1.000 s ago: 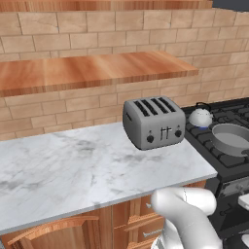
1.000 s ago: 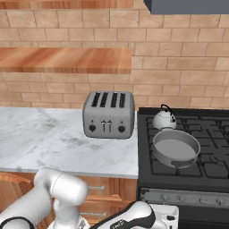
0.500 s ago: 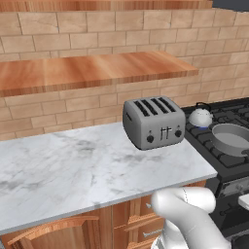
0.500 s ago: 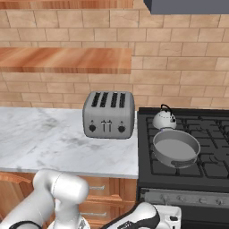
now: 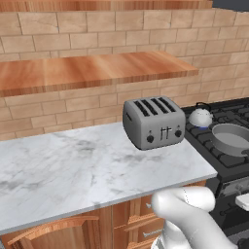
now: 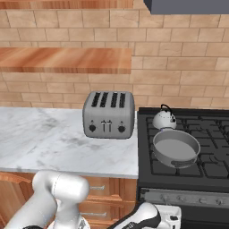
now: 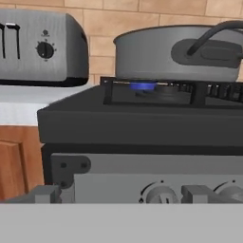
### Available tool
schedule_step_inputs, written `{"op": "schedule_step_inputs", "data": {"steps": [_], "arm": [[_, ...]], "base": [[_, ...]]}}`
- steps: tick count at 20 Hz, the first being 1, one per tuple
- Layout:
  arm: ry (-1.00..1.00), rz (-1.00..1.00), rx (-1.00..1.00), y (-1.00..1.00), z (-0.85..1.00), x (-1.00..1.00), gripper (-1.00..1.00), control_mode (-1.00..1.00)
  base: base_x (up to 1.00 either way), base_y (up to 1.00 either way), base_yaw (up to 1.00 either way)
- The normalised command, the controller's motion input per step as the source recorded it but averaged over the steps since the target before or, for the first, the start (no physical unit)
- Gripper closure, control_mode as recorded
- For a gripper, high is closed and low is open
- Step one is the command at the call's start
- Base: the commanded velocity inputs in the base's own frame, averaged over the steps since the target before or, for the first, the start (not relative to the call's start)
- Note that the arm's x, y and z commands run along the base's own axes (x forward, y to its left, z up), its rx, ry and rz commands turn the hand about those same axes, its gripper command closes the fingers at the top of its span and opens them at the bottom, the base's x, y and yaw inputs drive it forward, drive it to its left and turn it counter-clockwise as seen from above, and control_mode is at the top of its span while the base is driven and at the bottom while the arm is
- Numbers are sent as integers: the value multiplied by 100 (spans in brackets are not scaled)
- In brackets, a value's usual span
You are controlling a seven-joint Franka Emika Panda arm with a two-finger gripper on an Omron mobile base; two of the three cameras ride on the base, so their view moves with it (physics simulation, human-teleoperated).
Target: Pick the kettle from the cabinet and place it on a stove burner. Then pick the pot from the counter and place it on another stove burner. Finally, turn both burners on.
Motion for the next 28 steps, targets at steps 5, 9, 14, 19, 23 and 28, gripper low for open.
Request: {"op": "schedule_step_inputs", "data": {"steps": [5,9,14,19,23,28], "arm": [[-5,0,0,-14,-16,12,-100,-100],[-6,0,0,-17,-15,14,-100,-100],[-4,0,0,-7,-17,14,-100,-100],[-3,0,0,-7,-19,18,-100,-100],[-4,0,1,-13,-13,17,-100,-100],[-3,0,0,-12,-15,13,-100,-100]], "base": [[0,0,0],[0,0,0],[0,0,0],[0,0,0],[0,0,0],[0,0,0]]}}
